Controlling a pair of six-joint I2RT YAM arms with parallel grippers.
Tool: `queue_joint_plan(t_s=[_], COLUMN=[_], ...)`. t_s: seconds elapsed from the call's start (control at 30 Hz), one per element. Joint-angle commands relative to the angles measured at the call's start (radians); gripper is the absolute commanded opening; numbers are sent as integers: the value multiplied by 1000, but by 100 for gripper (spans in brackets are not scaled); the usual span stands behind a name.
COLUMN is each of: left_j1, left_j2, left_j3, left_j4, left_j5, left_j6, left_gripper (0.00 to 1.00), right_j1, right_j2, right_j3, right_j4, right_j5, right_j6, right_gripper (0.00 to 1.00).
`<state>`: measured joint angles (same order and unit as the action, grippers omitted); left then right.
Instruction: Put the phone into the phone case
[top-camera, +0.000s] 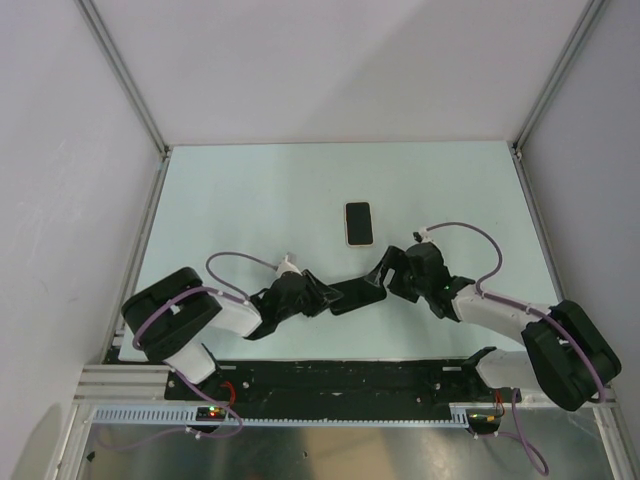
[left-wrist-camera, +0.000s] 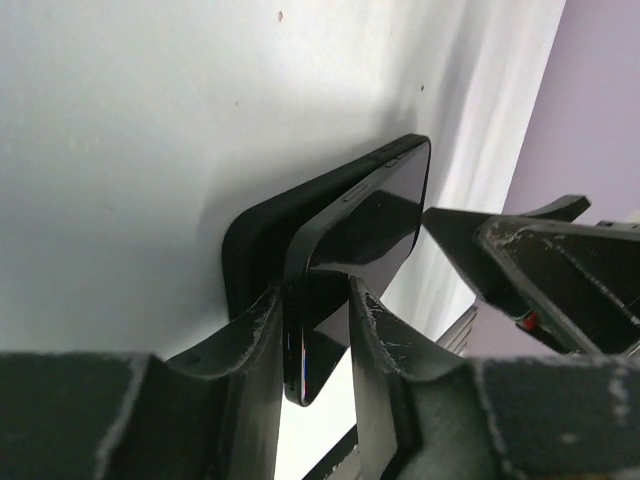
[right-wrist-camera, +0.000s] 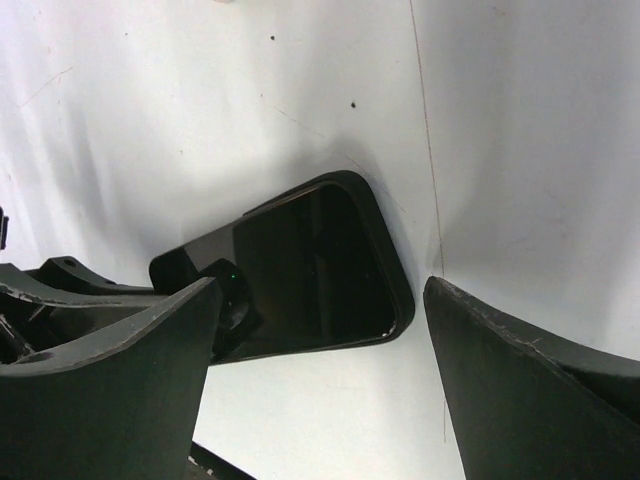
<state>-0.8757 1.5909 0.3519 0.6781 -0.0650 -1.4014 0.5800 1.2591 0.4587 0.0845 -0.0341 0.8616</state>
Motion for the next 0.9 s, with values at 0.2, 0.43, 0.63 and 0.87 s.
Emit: queue_joint_plan(t_s=[0.2,0.43,0.63,0.87], left_j1=[-23,-24,-22,-22], left_j2=[-56,-123,-205,-266], left_j3=[-20,-9,8,45], left_j4=[-212,-303,-416,-509], left_j5=[48,25,-7,-19], left_j6=[113,146,177,223], left_gripper=[42,45,48,48], right_j1=[-5,-10,-23,-40], right_j2=[39,58,67,110], right_j3=[44,54,71,115], right_j4=[18,20,-2,-21], right_j5=[-21,-22,-14,-34], right_j6=[-27,-41,-72,-124], right_gripper=[87,84,78,74])
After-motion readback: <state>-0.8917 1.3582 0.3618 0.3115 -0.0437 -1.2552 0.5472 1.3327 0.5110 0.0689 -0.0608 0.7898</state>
